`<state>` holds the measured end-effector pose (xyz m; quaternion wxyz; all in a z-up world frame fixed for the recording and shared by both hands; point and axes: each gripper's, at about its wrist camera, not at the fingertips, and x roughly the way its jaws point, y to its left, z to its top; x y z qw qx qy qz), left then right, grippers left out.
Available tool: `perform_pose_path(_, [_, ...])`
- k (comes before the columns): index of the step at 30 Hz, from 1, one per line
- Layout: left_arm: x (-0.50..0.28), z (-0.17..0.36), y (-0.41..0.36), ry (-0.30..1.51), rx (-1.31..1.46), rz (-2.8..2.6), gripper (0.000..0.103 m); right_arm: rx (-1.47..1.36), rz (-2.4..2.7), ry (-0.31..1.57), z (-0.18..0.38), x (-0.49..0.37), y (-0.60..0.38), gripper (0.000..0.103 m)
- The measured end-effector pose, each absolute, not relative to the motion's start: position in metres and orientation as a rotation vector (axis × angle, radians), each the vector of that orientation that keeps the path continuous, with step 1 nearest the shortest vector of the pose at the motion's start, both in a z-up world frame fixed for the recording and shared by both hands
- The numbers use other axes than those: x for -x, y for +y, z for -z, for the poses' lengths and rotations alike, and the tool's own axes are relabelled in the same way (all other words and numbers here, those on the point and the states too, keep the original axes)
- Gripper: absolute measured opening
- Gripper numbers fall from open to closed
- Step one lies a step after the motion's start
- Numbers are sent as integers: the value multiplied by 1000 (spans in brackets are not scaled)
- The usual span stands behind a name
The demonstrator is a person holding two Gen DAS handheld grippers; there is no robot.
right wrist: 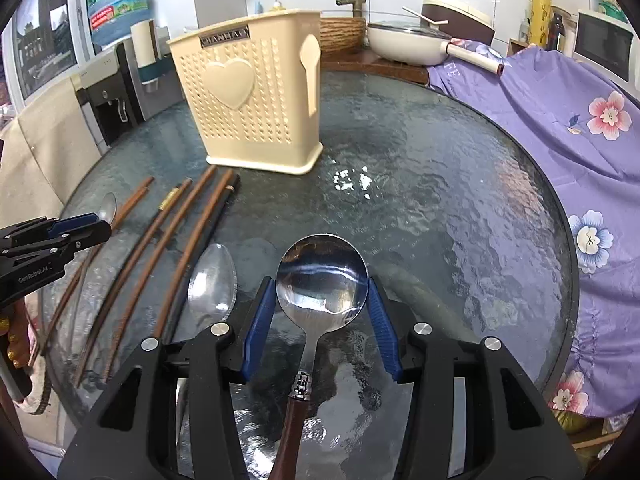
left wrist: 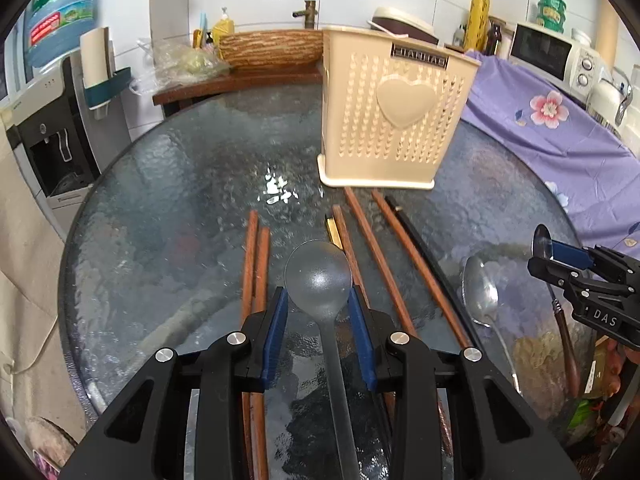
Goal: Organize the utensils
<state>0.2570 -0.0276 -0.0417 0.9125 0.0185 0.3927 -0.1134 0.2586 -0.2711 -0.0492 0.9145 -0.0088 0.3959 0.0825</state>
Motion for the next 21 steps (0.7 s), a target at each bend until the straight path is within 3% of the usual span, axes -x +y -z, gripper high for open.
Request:
perform_pose_path(3, [-253, 34, -27, 790, -33, 239, 20, 24, -178, 796, 41, -254, -269, 47])
perform_pose_path(15, [-251, 36, -23, 785, -50, 221, 21, 35, -185, 795, 40, -251, -268, 47])
perform_pose_path(17, [-252, 39, -22, 797, -54, 218, 23, 35, -185, 798, 41, -251, -269, 47])
perform_pose_path(21, [-255, 47, -26, 808, -82, 209, 40, 36, -184, 799, 42, -251, -269, 47])
